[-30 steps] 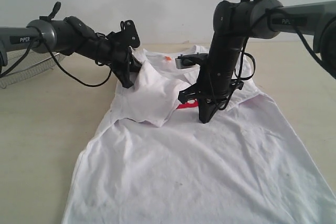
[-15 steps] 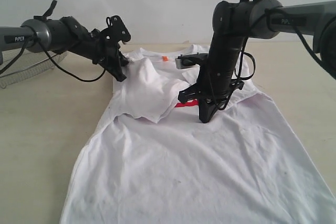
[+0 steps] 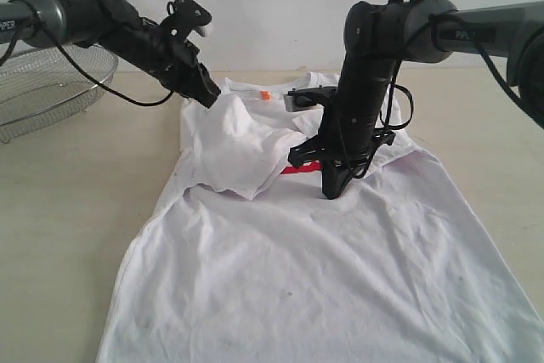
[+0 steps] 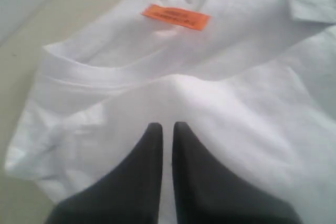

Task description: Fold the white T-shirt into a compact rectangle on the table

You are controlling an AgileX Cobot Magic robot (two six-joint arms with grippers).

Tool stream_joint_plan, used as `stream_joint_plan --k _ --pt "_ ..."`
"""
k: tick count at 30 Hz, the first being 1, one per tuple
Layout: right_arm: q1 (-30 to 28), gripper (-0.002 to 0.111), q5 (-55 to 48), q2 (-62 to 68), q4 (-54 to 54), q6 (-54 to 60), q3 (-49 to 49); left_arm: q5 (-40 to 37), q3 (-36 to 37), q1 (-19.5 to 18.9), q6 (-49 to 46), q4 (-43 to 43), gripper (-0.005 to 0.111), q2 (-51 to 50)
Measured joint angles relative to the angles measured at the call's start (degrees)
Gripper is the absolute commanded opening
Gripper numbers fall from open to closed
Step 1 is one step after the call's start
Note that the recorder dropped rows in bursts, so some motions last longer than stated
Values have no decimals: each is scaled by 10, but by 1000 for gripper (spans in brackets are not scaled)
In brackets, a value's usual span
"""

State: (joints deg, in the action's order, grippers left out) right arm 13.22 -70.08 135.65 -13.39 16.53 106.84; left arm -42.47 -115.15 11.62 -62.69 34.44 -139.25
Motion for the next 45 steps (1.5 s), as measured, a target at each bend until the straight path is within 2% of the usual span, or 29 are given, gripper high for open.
stream_joint_plan --k 4,9,17,28,32,37,41,45 --pt "0 0 0 0 0 4 0 -4 1 24 107 -52 5 -4" --pt "0 0 0 0 1 7 0 12 3 24 159 -75 5 -41" --pt "0 0 0 0 3 7 0 33 3 17 240 -163 5 -41" --pt "2 0 0 0 10 7 1 38 2 -25 247 -182 5 -41" --pt "2 0 0 0 10 7 2 41 2 -31 247 -195 5 -41" --pt "2 0 0 0 10 6 2 40 3 -36 203 -162 5 -36" --pt "2 0 0 0 10 6 2 41 3 -37 204 -184 5 -20" --pt "2 0 0 0 10 6 2 8 3 -43 198 -169 5 4"
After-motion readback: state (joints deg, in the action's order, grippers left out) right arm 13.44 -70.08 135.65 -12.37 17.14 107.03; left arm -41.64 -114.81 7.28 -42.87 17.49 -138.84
